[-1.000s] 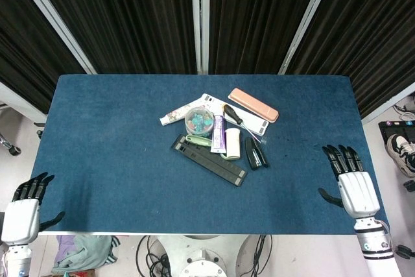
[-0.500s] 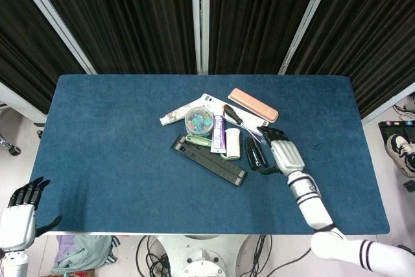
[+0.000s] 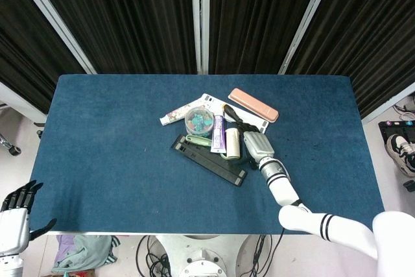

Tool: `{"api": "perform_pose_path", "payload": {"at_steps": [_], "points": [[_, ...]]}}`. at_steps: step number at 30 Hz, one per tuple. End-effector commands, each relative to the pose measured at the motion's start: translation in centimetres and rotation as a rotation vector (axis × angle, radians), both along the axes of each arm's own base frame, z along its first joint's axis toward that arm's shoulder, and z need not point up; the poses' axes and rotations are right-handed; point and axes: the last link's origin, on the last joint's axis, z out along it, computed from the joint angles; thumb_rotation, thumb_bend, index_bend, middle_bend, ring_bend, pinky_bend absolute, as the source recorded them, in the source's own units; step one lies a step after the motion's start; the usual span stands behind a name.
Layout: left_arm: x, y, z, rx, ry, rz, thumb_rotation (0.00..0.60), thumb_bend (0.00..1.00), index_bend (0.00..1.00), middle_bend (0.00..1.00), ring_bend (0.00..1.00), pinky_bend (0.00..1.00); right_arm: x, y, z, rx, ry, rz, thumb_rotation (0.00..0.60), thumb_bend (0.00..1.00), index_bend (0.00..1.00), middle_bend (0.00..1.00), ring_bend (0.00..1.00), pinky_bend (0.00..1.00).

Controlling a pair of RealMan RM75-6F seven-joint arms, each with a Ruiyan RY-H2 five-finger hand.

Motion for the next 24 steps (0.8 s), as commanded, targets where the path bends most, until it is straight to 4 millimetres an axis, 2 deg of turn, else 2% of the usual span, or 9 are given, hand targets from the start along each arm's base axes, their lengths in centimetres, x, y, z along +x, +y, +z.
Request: {"api": "perform_pose_path", "payload": {"at_steps": [1,4,5,8,10,11,13,20,24], "points": [[0.0,0.0,0.0,0.0,0.0,-0.002,0.6,0.07,0.18,0.13,0.14,0.18,0.2,-0.2,-0.3,-0.003,-0.005,0.006,0.6,0.0,0.0,0.03,0.0,0.04],[0.0,0.1,0.0,-0.001,-0.001,-0.003,0.6,0.07,0.18,0.13,0.14,0.18,0.5,-0.8,-0.9,-0.023,0.01,0.019,0.6,0.01,0.0,0.06,0.0,0.04],[0.0,0.1,0.0,0.0,-0.001,-0.003,0.6,0.07,0.18,0.13,0.14,0.18,0.6,-0.9,-1.1,-0.031,0.01,0.021,0.6,0.05,0.01,0.09,0.0,0.04],[0.0,0.0,0.0,0.001,-0.002,-0.001,0.6,0.07,0.18,0.13,0.14,0.18,0.9,-1.2,-1.7,-0.048,0.016,0.04,0.6,0.22,0.16,0.25,0.06,0.06],[0.0,-0.1,0.1,0.004,-0.001,0.002,0.6,0.07,0.18,0.13,0.14,0.18,0.9,-1.1,-1.6,-0.064,0.026,0.064,0.6,0.33,0.3,0.35,0.14,0.1],[-0.1,-0.2,0.1,0.005,-0.001,0.006,0.6,0.07,0.18,0.13,0.14,0.18,0.8,-0.8,-1.2,-0.076,0.033,0.083,0.6,0.39,0.36,0.4,0.19,0.12],[-0.2,-0.3,0.2,0.007,-0.001,0.011,0.6,0.07,0.18,0.13,0.14,0.18,0.6,-0.1,0.1,-0.09,0.039,0.116,0.6,0.45,0.4,0.43,0.23,0.13],[0.2,0.0,0.0,0.0,0.001,-0.003,0.6,0.07,0.18,0.13,0.14,0.18,0.5,3.7,6.1,-0.121,0.044,0.226,0.6,0.45,0.41,0.43,0.23,0.13],[0.6,0.3,-0.2,-0.005,0.003,-0.014,0.6,0.07,0.18,0.13,0.14,0.18,1.1,5.7,8.3,-0.121,0.013,0.269,0.6,0.45,0.41,0.43,0.23,0.13]]}}
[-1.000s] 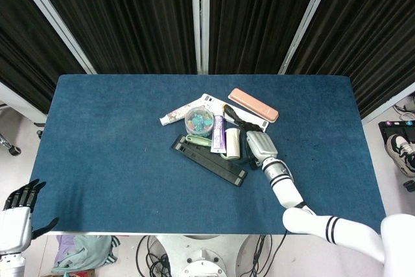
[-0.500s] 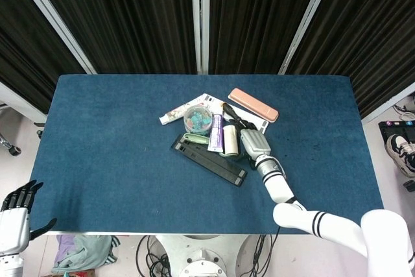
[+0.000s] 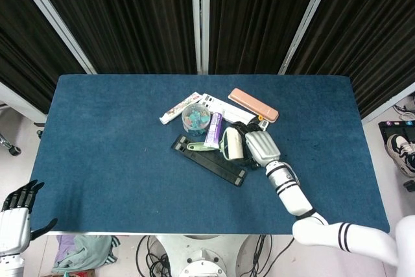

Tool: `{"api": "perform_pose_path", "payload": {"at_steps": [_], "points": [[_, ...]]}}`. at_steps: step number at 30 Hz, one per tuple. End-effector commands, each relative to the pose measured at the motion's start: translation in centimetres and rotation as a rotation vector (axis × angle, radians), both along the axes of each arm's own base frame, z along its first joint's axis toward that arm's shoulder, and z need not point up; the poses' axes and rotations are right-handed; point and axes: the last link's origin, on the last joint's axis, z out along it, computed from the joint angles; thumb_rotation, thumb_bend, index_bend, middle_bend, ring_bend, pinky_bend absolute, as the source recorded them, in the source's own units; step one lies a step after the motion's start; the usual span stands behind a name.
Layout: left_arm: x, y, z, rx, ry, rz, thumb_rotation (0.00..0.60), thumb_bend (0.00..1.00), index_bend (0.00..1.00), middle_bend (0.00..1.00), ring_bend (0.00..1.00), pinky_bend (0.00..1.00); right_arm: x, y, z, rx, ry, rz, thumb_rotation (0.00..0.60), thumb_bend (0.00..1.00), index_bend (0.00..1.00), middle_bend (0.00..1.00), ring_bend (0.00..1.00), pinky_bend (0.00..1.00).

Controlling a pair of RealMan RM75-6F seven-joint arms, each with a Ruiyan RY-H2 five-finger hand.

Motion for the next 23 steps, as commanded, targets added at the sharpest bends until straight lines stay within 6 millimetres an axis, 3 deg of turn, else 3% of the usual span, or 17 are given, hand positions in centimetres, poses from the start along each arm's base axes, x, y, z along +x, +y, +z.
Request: {"api": "perform_pose_path", "payload": {"at_steps": [1,5,17,23], "points": [[0.2,0.2,-0.1,-0.003,0.003,-0.007,0.6,0.07,0.18,0.13,0.14,0.18,-0.1,2.7,3.3,-0.018,-0.015,0.056,0.6,0.45,0.41,0.43,0.23,0.13],[0.5,0.3,-0.1,-0.004,0.007,-0.01,0.6,0.07,0.18,0.13,0.14,0.18,1.6,3.4,2.9,0.017,-0.073,0.116,0.6,0.45,0.41,0.43,0.23,0.13],[0.4,-0.4,0.6,0.013,0.018,0.004,0.6,0.07,0.18,0.13,0.14,0.18,9.6,1.9,-2.4,0.084,-0.277,0.252,0.6,0.45,0.41,0.43,0.23,0.13],[0.3,-0.6,0.6,0.016,0.014,0.009,0.6,0.07,0.18,0.13,0.14,0.18,11.4,1.6,-4.1,0.097,-0.294,0.266,0.6,0.45,0.41,0.43,0.23,0.13]]}}
